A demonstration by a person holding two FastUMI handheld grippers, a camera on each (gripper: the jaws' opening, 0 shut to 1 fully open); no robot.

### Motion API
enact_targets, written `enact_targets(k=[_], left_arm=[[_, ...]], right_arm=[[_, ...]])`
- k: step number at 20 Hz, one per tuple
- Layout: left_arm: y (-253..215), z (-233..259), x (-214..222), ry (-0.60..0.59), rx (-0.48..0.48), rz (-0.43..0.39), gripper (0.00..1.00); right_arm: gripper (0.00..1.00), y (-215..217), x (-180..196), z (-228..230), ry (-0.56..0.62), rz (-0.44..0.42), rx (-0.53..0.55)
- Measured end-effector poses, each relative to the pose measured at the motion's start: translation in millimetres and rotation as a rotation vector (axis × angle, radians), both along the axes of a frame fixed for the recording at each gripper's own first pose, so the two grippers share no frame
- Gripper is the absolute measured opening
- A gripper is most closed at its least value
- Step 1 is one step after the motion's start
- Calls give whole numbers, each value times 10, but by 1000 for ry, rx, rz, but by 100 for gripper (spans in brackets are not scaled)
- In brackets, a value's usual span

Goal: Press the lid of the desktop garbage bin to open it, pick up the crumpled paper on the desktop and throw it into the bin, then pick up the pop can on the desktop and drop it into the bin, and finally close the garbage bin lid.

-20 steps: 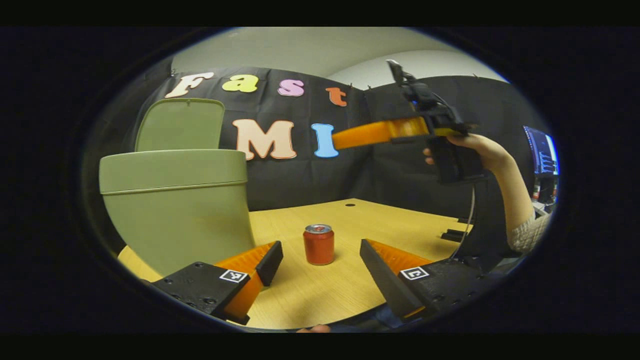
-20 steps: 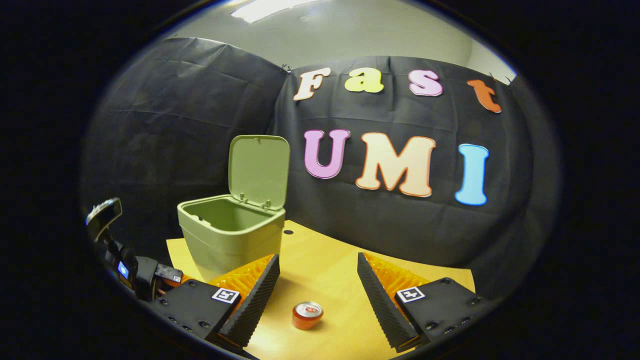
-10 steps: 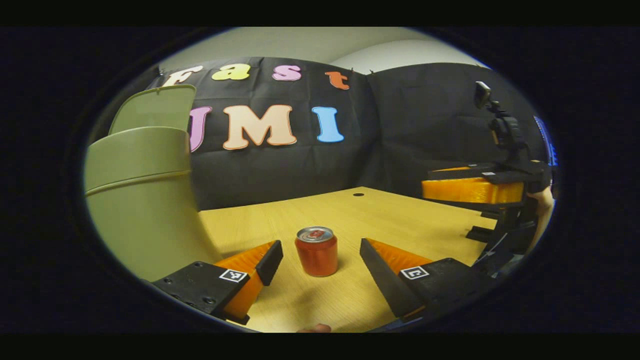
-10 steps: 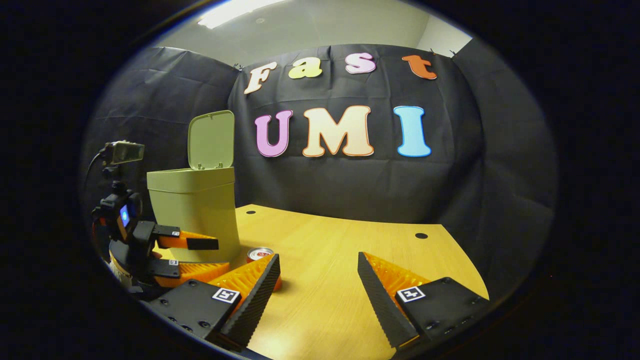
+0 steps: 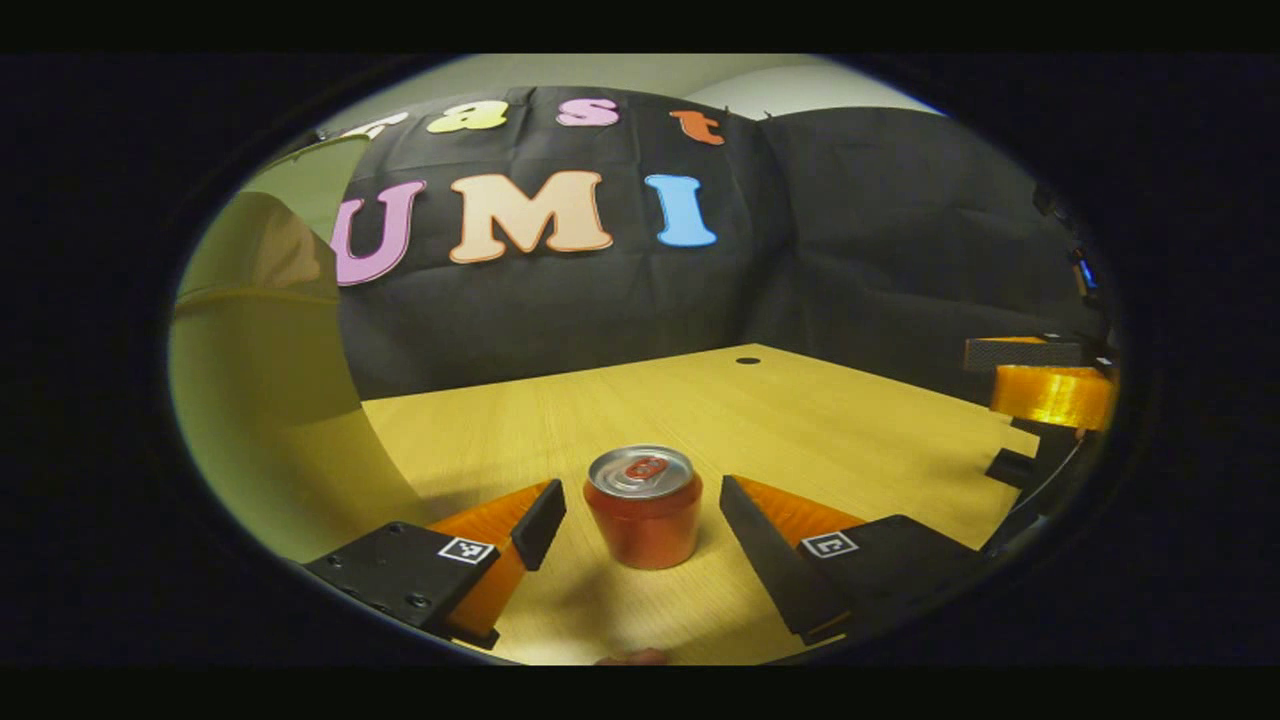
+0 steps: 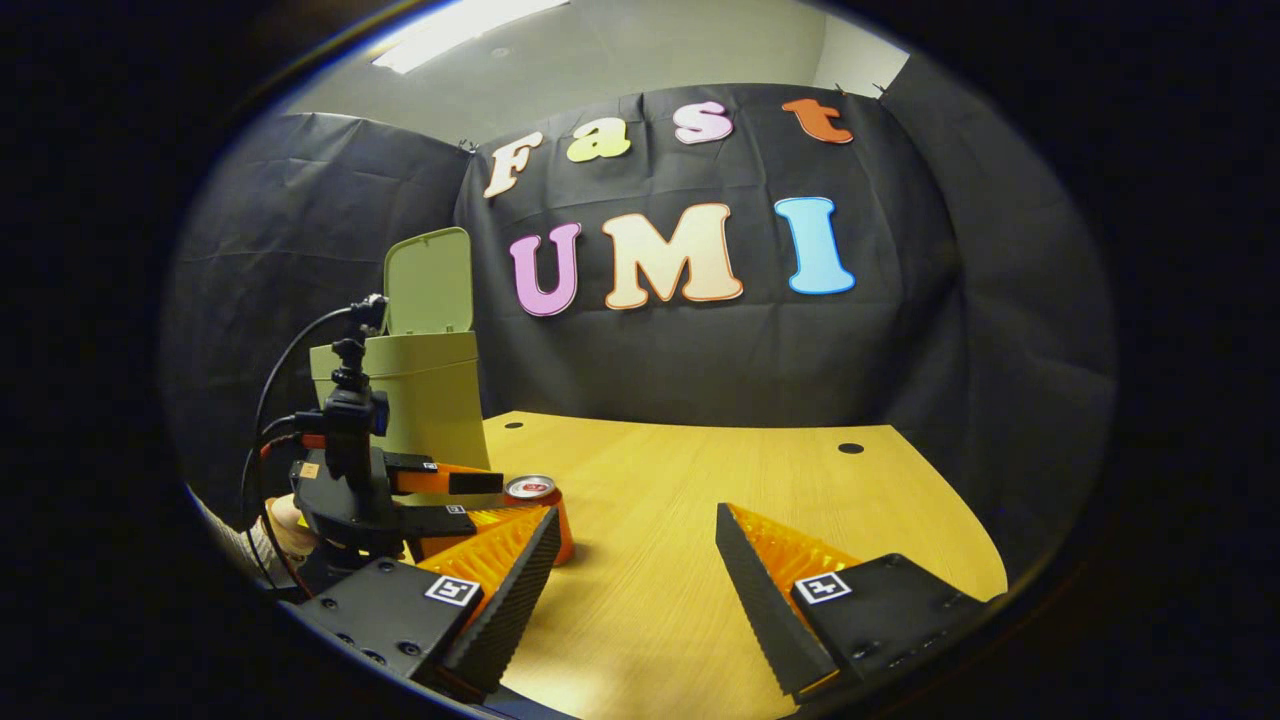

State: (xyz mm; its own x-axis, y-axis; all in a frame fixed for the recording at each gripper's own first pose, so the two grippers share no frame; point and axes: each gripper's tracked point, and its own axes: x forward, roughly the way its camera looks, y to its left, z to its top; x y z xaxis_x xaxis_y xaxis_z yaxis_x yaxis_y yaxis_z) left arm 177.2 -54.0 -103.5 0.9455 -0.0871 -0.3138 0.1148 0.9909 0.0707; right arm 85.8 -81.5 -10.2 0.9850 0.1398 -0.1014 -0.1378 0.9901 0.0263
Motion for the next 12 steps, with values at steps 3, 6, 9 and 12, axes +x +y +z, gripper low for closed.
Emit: enact_targets(k=[3,6,9,12], left_arm=[[-8,-125,67,34,-3,7,95],[10,-191,117,61,-4,14,95],[14,-234,158,65,-11,20,94],[55,-246,160,70,-14,29,80]], right_arm=[[98,-39,-6,-33,12,-21,-10],[98,-36,-8,-51,20,-22,-13],[98,-20,10,-85,30,-20,-12],[98,-31,20,-89,34,-27,-14]])
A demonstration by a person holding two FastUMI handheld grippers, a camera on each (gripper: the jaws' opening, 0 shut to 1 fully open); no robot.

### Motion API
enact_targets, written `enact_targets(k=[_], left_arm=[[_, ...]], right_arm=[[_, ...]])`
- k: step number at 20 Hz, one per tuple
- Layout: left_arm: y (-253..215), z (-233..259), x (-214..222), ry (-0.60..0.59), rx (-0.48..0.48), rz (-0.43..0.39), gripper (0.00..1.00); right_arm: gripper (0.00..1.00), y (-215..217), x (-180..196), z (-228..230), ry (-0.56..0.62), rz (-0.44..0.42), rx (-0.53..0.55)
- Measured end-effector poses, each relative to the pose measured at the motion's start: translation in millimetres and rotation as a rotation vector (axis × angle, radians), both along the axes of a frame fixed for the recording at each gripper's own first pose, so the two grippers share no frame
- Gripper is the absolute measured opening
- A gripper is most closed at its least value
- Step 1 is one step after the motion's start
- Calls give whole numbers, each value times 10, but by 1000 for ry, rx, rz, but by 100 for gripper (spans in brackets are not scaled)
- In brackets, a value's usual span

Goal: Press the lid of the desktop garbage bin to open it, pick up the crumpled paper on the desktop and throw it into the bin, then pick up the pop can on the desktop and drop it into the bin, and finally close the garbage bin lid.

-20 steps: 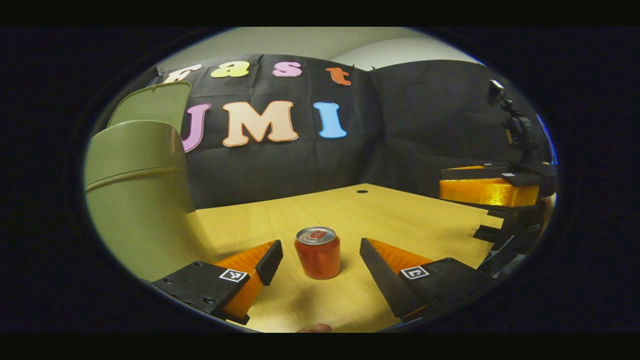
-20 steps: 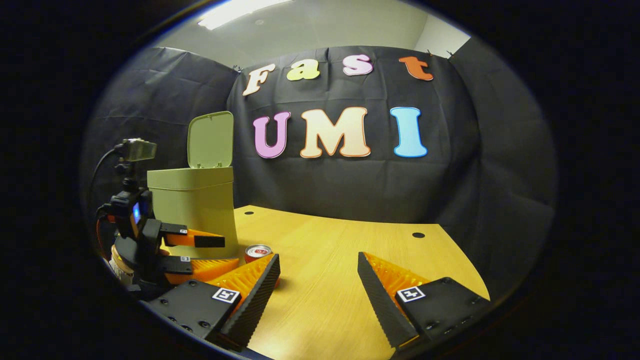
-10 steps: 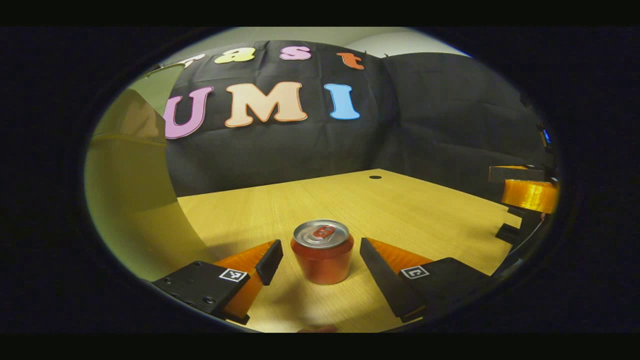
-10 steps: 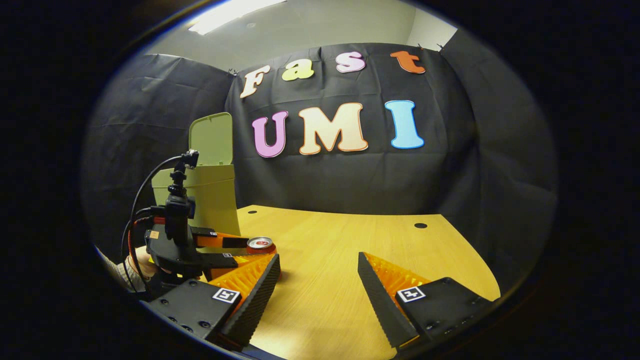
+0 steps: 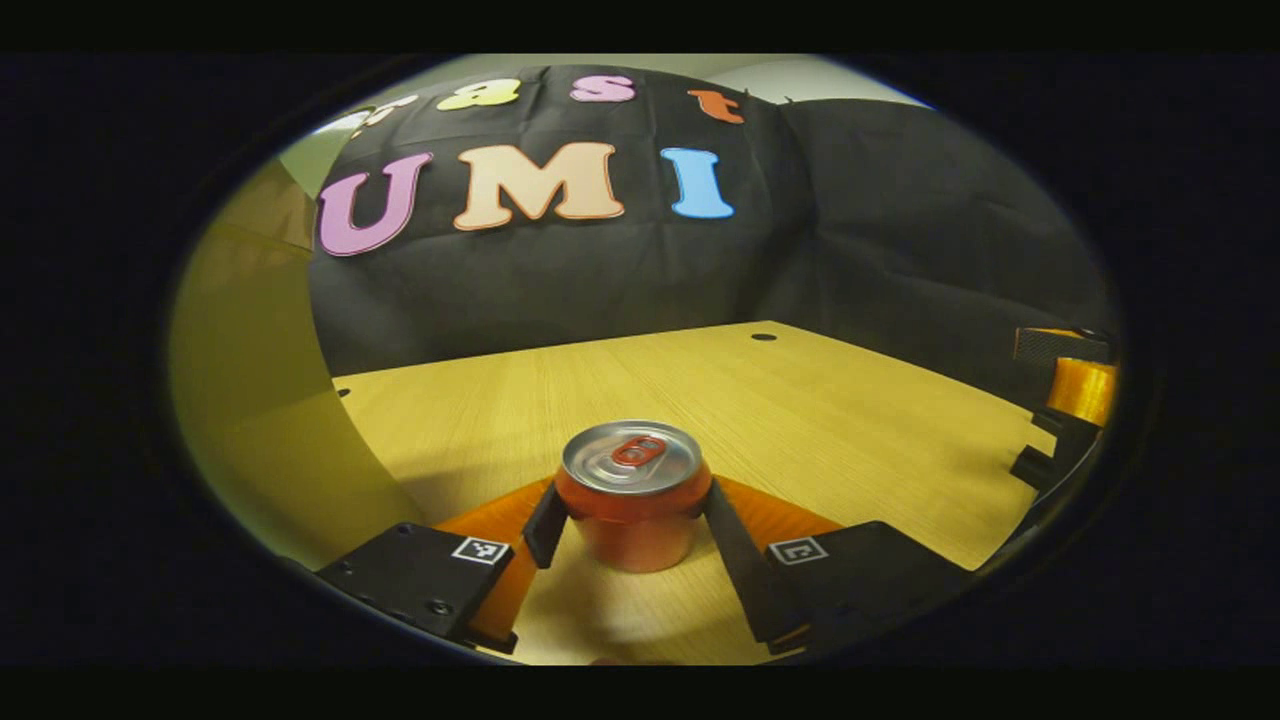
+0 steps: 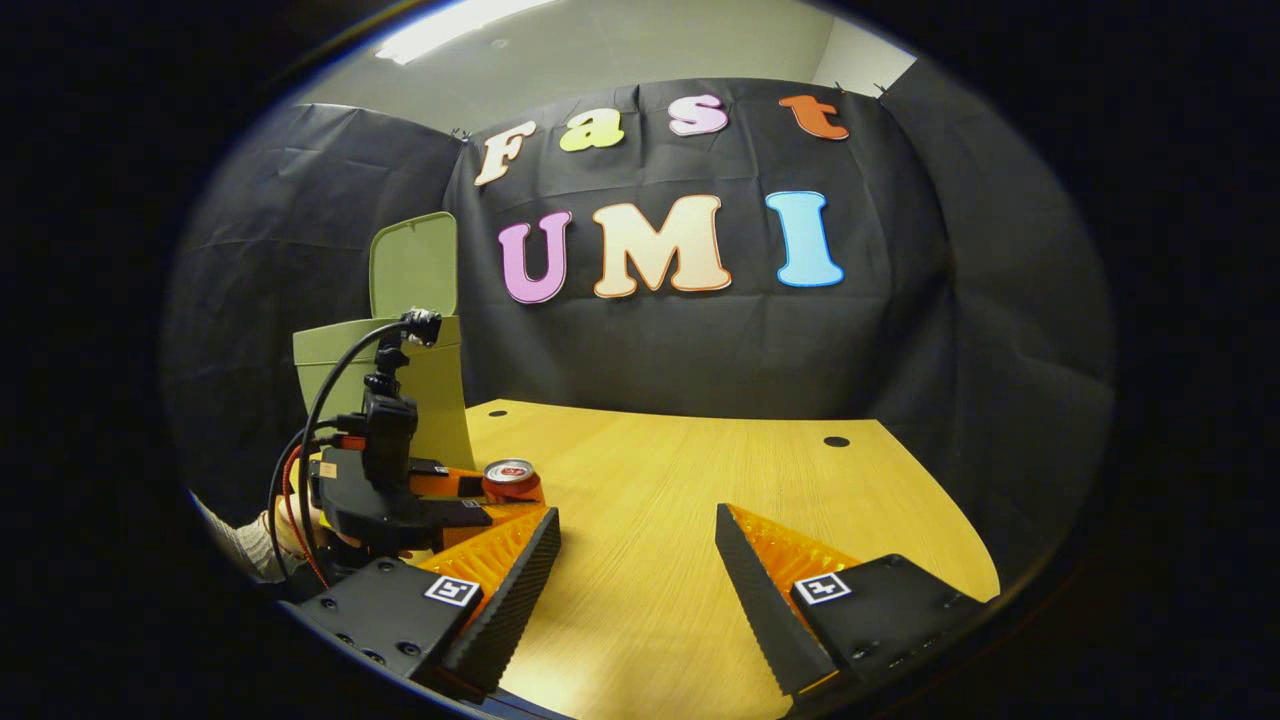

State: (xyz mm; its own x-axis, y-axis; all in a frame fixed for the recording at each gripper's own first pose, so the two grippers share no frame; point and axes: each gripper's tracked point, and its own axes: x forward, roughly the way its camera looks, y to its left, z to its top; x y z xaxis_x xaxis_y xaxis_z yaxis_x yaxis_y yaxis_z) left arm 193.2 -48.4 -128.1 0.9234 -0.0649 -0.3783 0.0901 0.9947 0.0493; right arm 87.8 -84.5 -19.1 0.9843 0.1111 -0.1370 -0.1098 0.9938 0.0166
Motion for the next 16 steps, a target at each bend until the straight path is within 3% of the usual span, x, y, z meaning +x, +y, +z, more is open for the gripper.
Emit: enact_targets(k=[6,9,16], left_arm=[[-26,326,-105,-40,11,-18,78],[-133,720,-245,-99,8,-56,77],[-411,1951,-620,-248,-112,-150,77]], right_arm=[[98,-16,-3,-3,13,-24,6],[98,45,-33,46,3,-22,6],[98,75,-72,28,12,-19,-16]])
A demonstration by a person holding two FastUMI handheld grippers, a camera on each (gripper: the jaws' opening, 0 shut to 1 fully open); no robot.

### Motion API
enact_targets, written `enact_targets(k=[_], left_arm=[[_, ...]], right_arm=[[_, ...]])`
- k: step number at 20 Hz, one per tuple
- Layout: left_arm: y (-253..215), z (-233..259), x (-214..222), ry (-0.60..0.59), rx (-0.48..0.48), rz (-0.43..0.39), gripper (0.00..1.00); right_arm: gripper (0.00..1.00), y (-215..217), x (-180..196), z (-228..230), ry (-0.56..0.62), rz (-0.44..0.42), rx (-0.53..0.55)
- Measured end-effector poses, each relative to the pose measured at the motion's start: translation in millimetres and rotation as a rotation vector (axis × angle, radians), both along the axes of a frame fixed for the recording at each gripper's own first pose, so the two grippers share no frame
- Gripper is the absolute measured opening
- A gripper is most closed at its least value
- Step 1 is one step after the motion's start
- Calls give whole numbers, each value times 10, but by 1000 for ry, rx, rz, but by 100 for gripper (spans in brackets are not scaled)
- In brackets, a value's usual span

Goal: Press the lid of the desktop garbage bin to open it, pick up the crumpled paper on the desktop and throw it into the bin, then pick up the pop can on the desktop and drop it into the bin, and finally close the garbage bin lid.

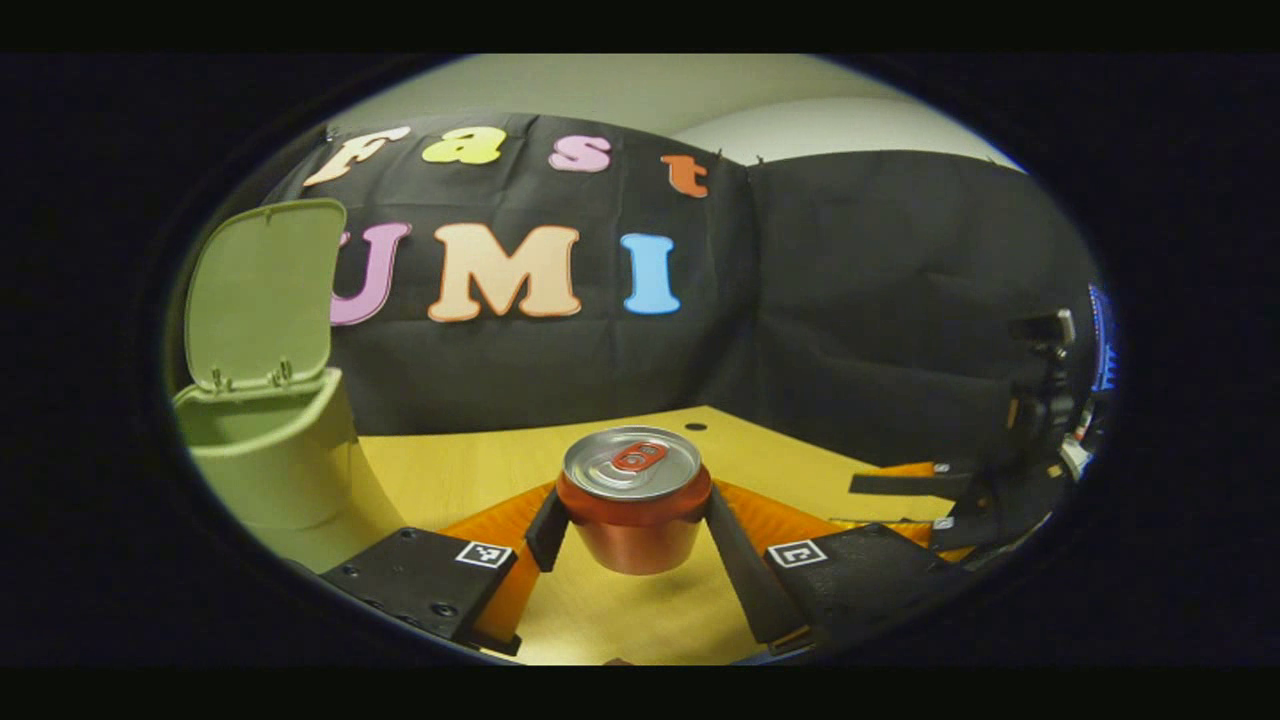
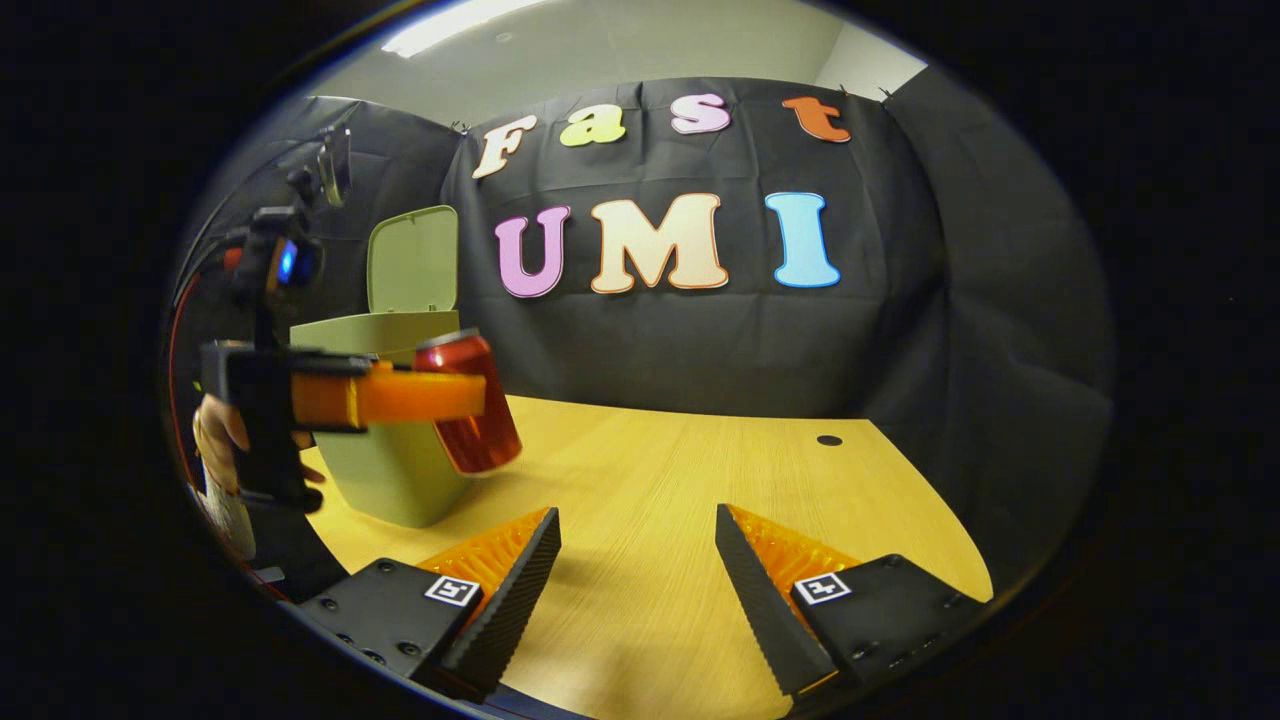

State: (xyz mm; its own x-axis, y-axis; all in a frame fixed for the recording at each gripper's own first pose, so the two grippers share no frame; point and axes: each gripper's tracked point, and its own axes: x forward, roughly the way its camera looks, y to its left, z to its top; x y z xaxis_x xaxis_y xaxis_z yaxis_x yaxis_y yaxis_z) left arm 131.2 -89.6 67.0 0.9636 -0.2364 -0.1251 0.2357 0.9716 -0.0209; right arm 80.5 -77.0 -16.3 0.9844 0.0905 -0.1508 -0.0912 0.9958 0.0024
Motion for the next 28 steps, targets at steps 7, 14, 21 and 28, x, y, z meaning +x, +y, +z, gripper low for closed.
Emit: enact_targets(k=[7,14,21,28], left_arm=[[745,1212,-215,-174,-29,126,77],[1940,1434,-406,-173,75,366,77],[2418,1082,-505,-58,87,446,77],[2542,1151,-491,-49,83,475,83]], right_arm=[[98,17,15,-42,14,10,14],[98,82,-25,49,-11,29,21],[99,76,-48,33,-10,27,22],[99,91,-53,17,-5,29,17]])
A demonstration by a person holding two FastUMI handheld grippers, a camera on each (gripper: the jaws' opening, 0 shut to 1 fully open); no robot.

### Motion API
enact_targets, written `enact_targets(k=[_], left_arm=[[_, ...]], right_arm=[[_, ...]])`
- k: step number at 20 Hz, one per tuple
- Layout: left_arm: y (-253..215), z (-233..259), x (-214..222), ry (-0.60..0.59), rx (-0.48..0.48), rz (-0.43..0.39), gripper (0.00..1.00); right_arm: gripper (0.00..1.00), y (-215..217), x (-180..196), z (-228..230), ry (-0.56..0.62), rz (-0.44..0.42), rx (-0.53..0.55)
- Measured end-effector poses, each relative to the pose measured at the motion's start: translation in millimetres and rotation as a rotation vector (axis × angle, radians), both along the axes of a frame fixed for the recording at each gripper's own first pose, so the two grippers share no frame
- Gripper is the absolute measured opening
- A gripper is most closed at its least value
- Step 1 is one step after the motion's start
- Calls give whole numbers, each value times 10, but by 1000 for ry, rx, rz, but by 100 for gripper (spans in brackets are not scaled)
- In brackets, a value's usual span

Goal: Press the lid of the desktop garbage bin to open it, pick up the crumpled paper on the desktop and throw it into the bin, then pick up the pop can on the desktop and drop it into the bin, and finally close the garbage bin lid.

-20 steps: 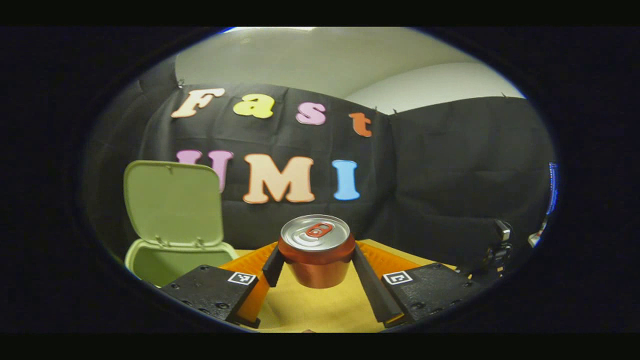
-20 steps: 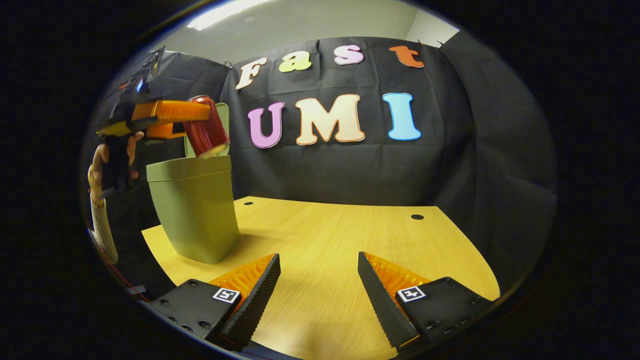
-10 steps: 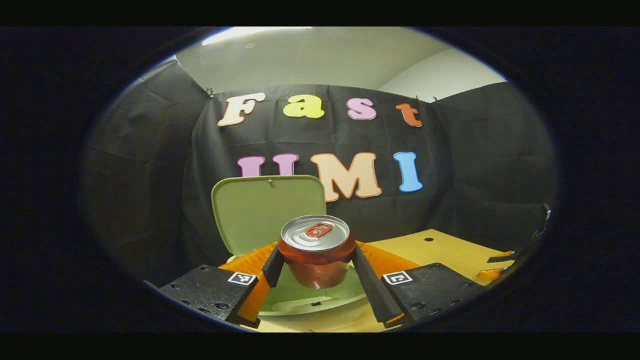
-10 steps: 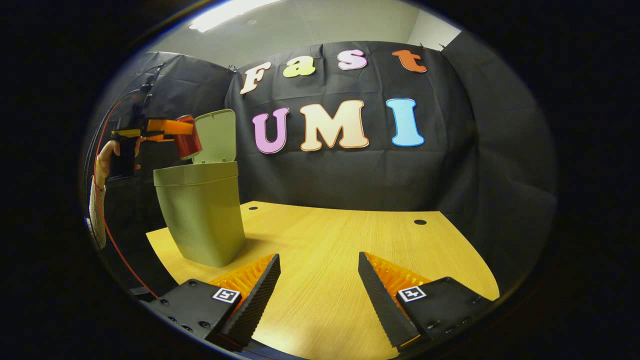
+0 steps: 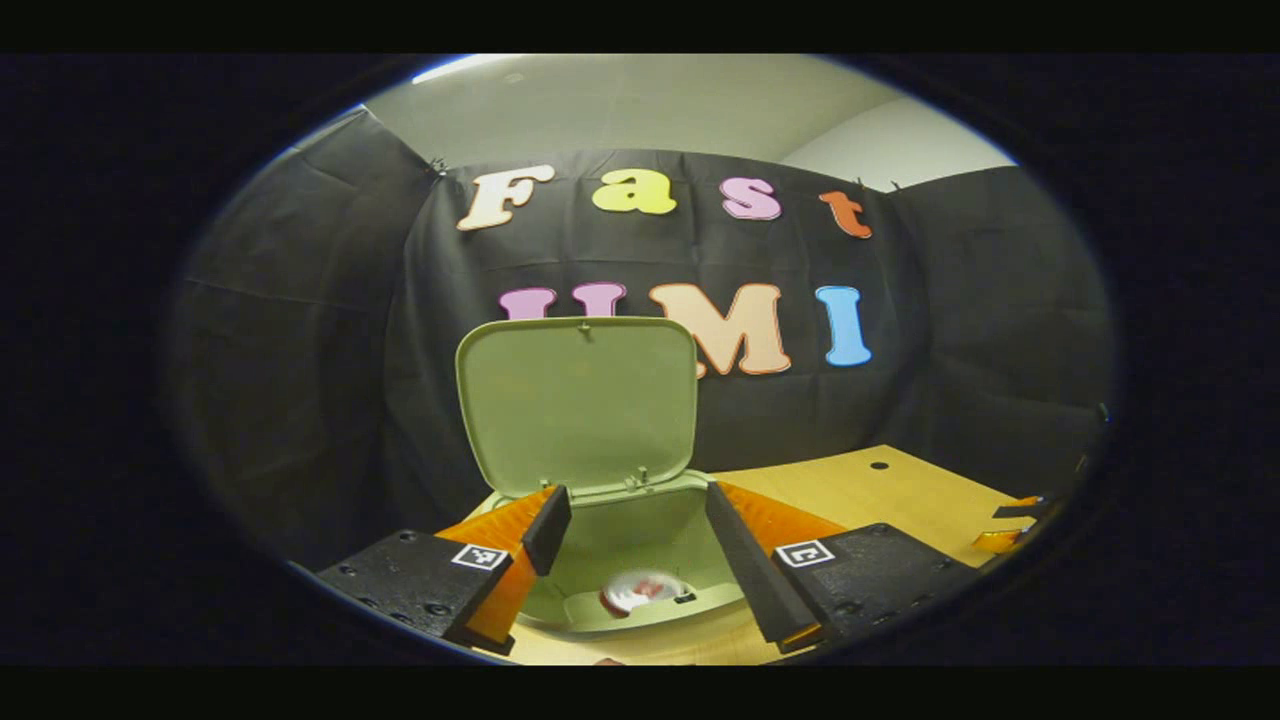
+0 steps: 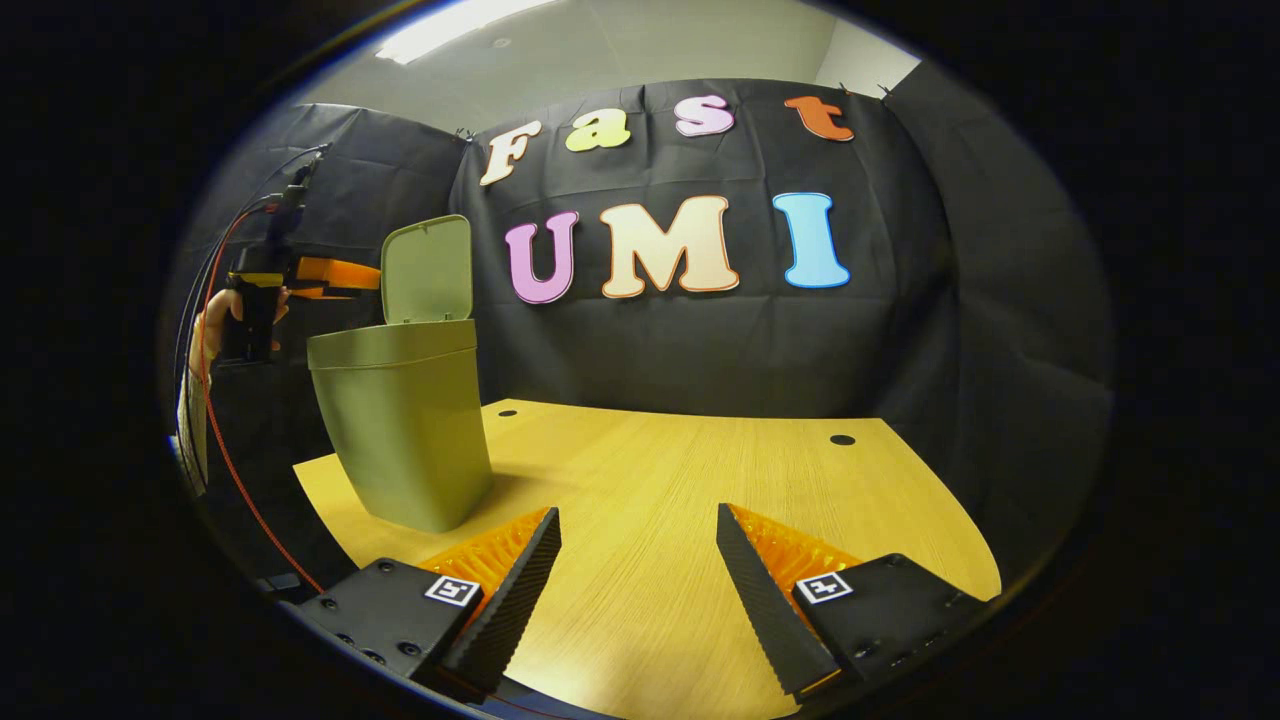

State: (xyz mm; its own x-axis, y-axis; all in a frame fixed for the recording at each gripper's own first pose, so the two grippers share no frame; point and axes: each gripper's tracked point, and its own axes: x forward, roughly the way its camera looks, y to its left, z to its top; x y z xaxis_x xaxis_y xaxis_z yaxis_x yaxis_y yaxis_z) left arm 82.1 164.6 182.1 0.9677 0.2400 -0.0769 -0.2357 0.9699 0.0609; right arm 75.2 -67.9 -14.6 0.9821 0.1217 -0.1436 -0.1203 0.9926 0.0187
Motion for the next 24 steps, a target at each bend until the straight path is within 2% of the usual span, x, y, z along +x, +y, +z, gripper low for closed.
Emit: enact_targets(k=[3,9,14,18,24], left_arm=[[14,185,24,-18,-2,5,83],[63,895,129,-79,-10,22,84],[209,1460,465,-117,54,94,84],[405,1528,837,-71,28,154,84],[677,1304,1221,37,43,219,84]], right_arm=[[99,-10,3,10,-1,0,3],[99,-12,15,-23,9,1,6],[99,13,24,-52,16,13,9],[99,83,12,-29,8,38,4],[98,153,-8,-6,2,56,2]])
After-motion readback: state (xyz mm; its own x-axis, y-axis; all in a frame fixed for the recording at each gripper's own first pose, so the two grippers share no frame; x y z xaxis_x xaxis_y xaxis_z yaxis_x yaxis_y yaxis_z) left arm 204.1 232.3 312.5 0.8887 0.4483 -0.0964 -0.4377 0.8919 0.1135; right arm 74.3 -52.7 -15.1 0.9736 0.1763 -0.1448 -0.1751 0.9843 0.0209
